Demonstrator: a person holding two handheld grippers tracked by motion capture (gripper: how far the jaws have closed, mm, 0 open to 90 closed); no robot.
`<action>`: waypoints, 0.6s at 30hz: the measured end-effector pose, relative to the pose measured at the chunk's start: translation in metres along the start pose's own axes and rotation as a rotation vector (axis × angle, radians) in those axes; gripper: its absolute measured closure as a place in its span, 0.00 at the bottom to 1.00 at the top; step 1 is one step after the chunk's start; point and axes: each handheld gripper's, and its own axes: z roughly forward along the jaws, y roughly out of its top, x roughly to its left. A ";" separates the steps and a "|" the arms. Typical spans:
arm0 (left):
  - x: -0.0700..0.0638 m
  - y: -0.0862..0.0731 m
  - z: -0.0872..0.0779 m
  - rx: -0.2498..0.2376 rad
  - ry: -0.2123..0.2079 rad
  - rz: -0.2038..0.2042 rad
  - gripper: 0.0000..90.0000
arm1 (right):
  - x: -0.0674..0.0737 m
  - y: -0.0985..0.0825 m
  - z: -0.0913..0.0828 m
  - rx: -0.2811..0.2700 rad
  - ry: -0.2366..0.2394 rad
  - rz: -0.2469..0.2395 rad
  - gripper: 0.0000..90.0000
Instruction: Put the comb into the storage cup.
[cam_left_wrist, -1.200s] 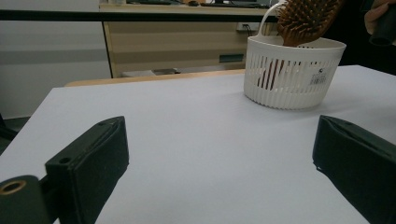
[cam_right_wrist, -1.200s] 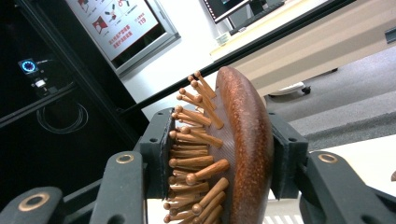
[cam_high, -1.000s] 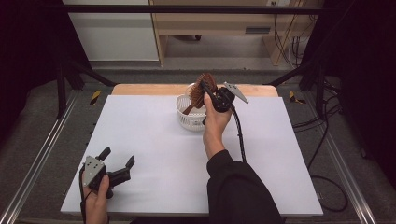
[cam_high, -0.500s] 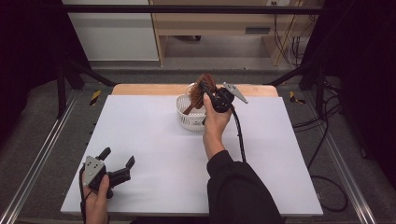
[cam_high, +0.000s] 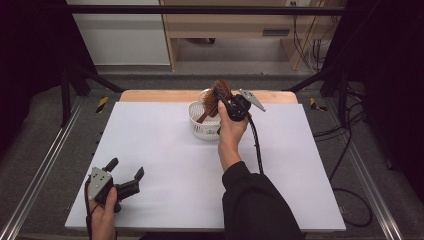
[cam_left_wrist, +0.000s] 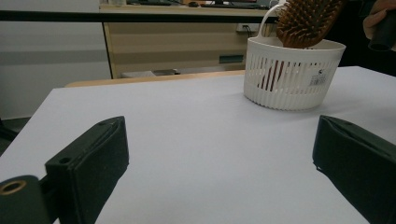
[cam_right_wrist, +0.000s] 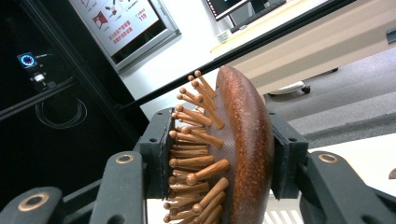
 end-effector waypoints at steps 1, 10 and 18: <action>0.000 0.000 0.000 0.000 0.000 0.000 0.04 | 0.000 0.000 0.000 0.001 0.001 -0.002 0.56; 0.000 0.000 0.000 0.001 -0.001 0.001 0.04 | -0.001 0.001 -0.001 0.014 0.012 -0.017 0.56; 0.000 0.000 0.000 0.001 -0.001 0.001 0.04 | -0.004 0.003 -0.001 0.025 0.022 -0.019 0.55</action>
